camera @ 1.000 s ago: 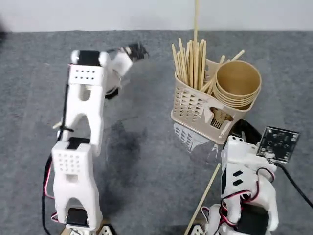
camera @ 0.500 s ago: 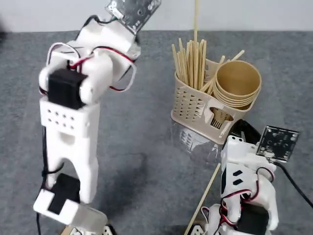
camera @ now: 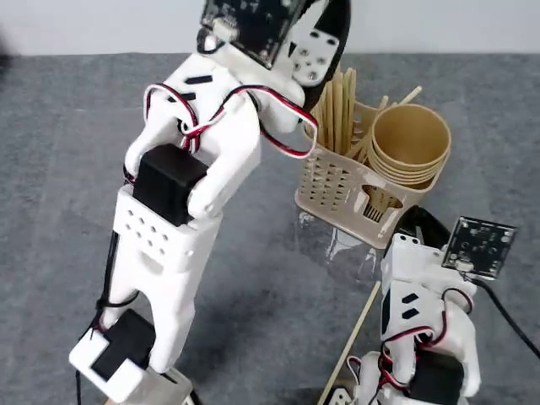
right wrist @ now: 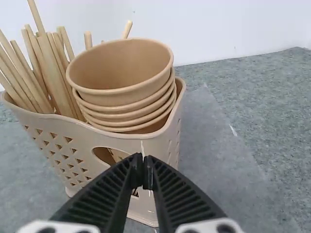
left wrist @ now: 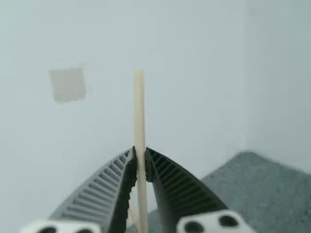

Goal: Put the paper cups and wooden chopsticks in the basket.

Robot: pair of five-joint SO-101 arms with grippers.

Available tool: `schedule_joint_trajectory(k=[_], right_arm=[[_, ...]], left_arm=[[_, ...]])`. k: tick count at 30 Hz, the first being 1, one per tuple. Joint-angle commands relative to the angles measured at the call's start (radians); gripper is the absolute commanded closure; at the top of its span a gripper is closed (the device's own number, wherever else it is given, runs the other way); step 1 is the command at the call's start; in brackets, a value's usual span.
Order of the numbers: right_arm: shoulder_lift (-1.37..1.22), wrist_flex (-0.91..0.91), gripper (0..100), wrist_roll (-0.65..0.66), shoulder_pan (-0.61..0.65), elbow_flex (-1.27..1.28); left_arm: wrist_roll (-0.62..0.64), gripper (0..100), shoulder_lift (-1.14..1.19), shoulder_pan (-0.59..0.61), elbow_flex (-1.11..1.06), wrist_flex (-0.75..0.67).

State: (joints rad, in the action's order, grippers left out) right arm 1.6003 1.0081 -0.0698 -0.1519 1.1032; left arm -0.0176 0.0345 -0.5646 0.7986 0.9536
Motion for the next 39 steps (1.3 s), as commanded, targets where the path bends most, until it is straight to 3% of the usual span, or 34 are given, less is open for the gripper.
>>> schedule_joint_trajectory(k=[1,12,15,20,26,33,39], right_arm=[[-0.013,-0.013,99.0,-0.011,-0.001,-0.02],[-0.013,-0.007,99.0,-0.011,0.03,-0.018],[-0.013,-0.007,99.0,-0.011,0.03,-0.018],[-0.013,-0.01,99.0,-0.011,0.027,-0.018],[-0.002,-0.001,99.0,-0.008,0.005,-0.041],[-0.002,0.09,99.0,-0.028,-0.091,-0.18],[-0.002,0.117,98.8,-0.137,-0.064,-0.308]], left_arm=[[0.064,99,0.006,-0.008,-0.07,-0.109],[0.152,98,0.069,-0.002,-0.479,-0.388],[0.213,95,0.058,0.032,-0.553,-0.41],[0.262,81,-0.029,0.091,-0.561,-0.273],[0.095,82,-0.173,0.092,-0.565,-0.044],[-0.109,92,-0.201,0.091,-0.568,0.279],[-0.126,92,-0.199,0.08,-0.598,0.474]])
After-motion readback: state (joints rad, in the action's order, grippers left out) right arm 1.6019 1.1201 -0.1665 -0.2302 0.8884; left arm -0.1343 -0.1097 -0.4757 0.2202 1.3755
